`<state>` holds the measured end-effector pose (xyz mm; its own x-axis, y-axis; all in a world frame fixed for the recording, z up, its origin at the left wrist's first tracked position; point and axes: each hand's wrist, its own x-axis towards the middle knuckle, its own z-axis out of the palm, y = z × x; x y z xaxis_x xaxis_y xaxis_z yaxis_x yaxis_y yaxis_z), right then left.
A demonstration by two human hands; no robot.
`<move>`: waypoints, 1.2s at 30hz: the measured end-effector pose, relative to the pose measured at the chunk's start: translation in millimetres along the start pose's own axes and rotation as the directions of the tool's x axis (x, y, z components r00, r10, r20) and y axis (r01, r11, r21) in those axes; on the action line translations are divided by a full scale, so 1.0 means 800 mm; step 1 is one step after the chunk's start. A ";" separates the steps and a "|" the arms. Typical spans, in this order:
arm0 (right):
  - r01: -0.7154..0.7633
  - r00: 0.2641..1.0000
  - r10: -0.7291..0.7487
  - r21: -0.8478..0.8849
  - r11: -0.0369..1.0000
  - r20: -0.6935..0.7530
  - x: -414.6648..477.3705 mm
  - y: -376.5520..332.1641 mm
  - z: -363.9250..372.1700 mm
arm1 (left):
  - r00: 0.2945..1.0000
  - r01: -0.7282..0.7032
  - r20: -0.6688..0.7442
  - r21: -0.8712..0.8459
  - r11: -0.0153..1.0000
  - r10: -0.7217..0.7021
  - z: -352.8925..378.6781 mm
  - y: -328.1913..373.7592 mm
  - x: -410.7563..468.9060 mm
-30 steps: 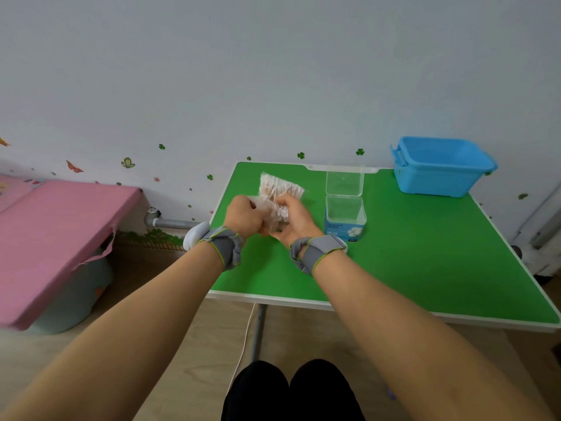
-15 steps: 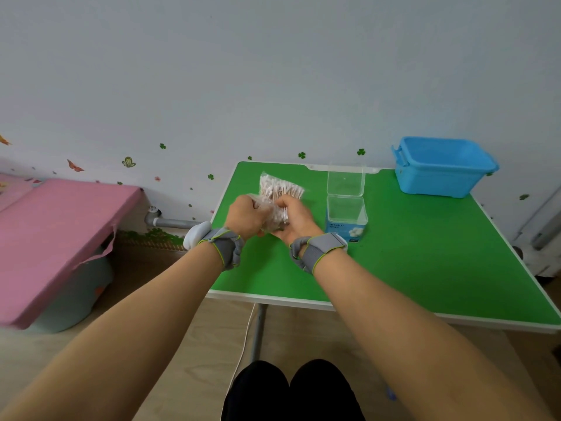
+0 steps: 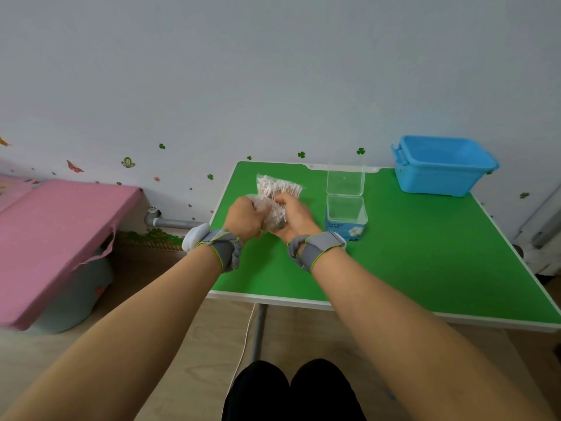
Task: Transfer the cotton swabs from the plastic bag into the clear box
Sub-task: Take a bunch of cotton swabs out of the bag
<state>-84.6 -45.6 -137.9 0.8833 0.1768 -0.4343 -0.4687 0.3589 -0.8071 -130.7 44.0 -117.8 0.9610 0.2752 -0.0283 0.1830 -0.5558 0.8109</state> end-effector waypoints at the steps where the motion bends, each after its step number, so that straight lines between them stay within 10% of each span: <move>1: 0.003 1.000 -0.002 0.008 1.000 -0.006 0.001 0.000 0.000 | 1.000 0.007 0.011 0.013 1.000 -0.007 0.001 0.002 -0.001; 13: 0.023 1.000 -0.021 0.144 0.989 -0.015 0.002 0.002 0.011 | 0.993 -0.115 0.090 0.593 0.797 0.076 0.010 0.011 -0.011; 26: -0.008 1.000 0.003 0.182 0.983 0.027 0.002 0.001 0.010 | 0.998 -0.065 0.010 0.482 0.874 0.069 0.008 0.014 -0.014; 36: -0.072 0.994 0.066 0.070 0.995 0.089 0.004 -0.001 0.004 | 0.953 0.274 0.171 -0.136 0.952 -0.250 -0.001 0.015 0.009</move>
<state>-81.4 -42.4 -137.6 0.8481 0.2805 -0.4494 -0.5292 0.4088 -0.7435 -121.8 40.1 -108.1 0.9056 0.2666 -0.3298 0.4094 -0.3470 0.8438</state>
